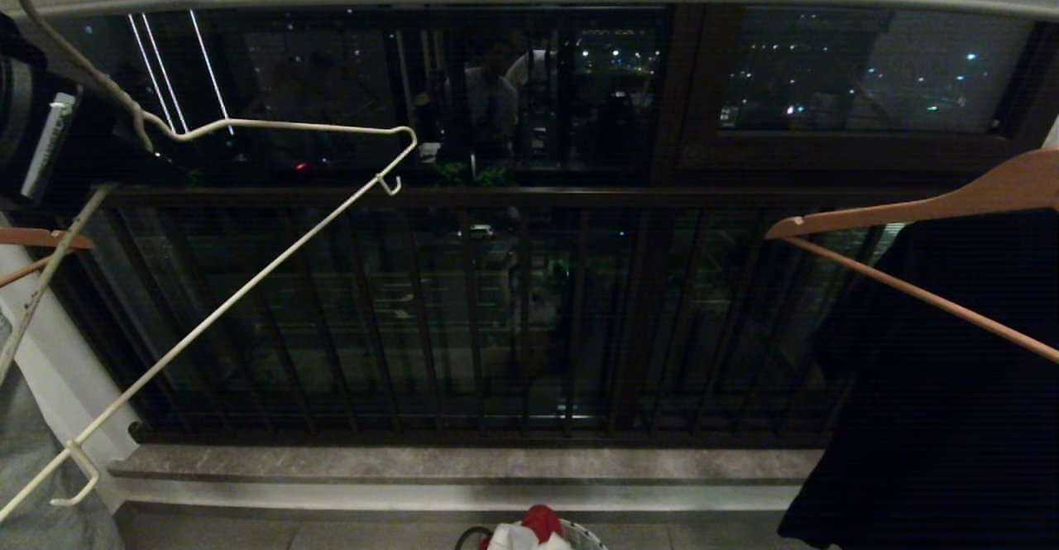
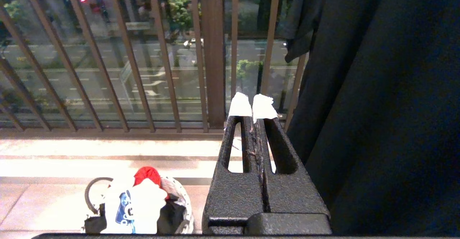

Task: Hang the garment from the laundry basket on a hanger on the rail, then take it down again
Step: Hang the clothes rack on the clothesline

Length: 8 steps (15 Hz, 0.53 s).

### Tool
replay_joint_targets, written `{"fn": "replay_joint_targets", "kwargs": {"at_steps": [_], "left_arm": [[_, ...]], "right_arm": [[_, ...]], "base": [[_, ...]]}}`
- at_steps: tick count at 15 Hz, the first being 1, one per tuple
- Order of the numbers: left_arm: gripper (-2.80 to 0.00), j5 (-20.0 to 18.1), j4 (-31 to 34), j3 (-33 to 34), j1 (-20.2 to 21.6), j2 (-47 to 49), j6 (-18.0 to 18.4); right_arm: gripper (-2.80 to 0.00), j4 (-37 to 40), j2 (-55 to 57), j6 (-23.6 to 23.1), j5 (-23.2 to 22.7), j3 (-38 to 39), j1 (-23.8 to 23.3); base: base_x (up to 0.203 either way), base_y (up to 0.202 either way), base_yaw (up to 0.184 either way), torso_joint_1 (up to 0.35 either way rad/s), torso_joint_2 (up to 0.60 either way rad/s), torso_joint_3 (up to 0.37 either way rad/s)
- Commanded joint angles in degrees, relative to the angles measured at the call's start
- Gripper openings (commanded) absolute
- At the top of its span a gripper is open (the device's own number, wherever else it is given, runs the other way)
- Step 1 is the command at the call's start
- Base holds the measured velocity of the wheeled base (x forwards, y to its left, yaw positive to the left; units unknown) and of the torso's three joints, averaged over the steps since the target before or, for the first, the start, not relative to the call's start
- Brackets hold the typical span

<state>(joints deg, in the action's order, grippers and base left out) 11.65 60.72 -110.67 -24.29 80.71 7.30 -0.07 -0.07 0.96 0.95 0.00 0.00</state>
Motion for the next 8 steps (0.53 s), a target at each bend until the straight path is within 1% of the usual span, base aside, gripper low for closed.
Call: {"fn": "replay_joint_targets", "kwargs": {"at_steps": [1, 5, 8], "left_arm": [[-2.8, -1.44, 0.53, 0.09, 1.3, -1.86, 1.1], [-2.8, -1.46, 0.54, 0.1, 2.23, -3.8, 3.25], [-2.8, -1.54, 0.54, 0.44, 2.48, -2.84, 3.25]], "right_arm": [[-2.8, -0.01, 0.07, 0.0, 0.02, 0.0, 0.0], [-2.8, 0.0, 0.07, 0.0, 0.02, 0.0, 0.0], [-2.8, 0.07, 0.07, 0.0, 0.02, 0.0, 0.0]], "base": [[0.0, 0.0, 0.0, 0.0, 0.0, 0.0], [0.0, 0.0, 0.0, 0.0, 0.0, 0.0], [0.0, 0.0, 0.0, 0.0, 0.0, 0.0]]}}
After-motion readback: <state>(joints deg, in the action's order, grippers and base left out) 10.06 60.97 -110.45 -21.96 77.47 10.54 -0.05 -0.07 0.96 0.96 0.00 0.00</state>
